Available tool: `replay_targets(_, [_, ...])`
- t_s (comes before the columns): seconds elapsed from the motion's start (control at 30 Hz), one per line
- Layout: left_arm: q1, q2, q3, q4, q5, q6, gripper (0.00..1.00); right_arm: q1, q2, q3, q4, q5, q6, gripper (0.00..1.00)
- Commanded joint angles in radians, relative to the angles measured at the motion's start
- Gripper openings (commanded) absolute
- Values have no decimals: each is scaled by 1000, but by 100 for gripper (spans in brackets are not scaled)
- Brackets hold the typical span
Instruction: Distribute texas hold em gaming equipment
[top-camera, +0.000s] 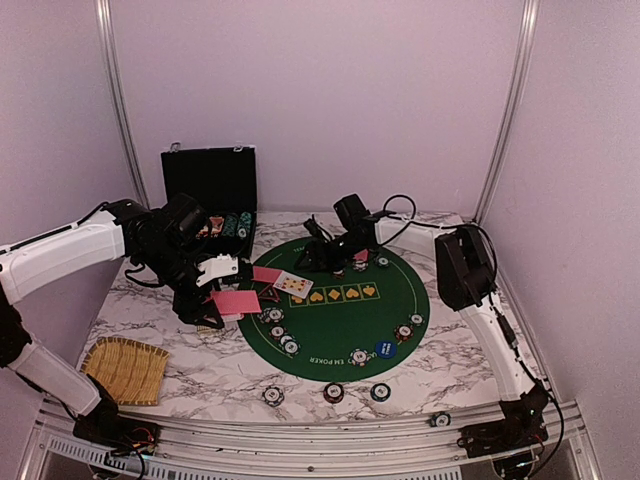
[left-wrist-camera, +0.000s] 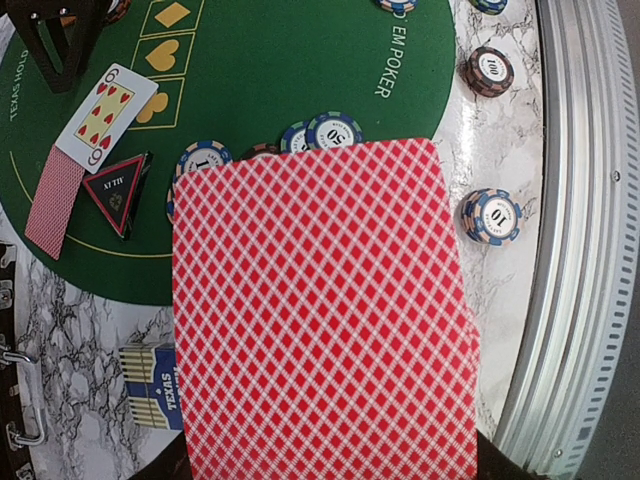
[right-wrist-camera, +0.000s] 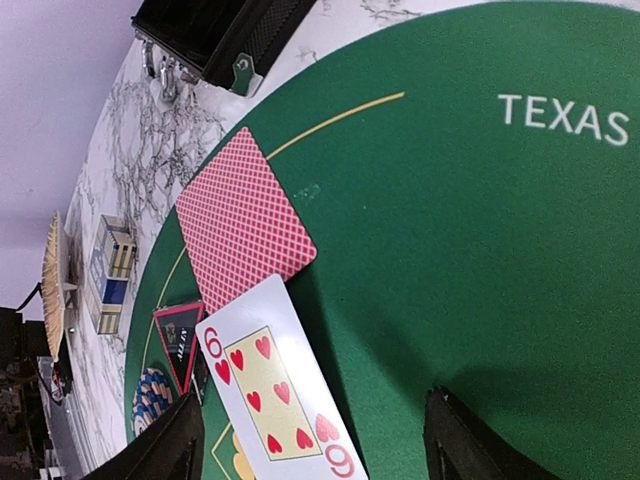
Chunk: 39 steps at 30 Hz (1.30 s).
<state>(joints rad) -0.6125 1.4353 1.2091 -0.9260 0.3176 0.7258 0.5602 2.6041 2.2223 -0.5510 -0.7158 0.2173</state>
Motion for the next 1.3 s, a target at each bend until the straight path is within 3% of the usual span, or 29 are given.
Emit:
replay_targets(0.0, [0,-19,27,-30,20,12,0,12,66,12,-28,-100,-15,70])
replay_targets(0.9, [2,-25,9,-30,2,22,0,30,-69,-211,50,-190,-2,24])
replay_targets(1.27, [3,-27,13,-30,-2,24,0,49,-109,-345,203,-236,107,23])
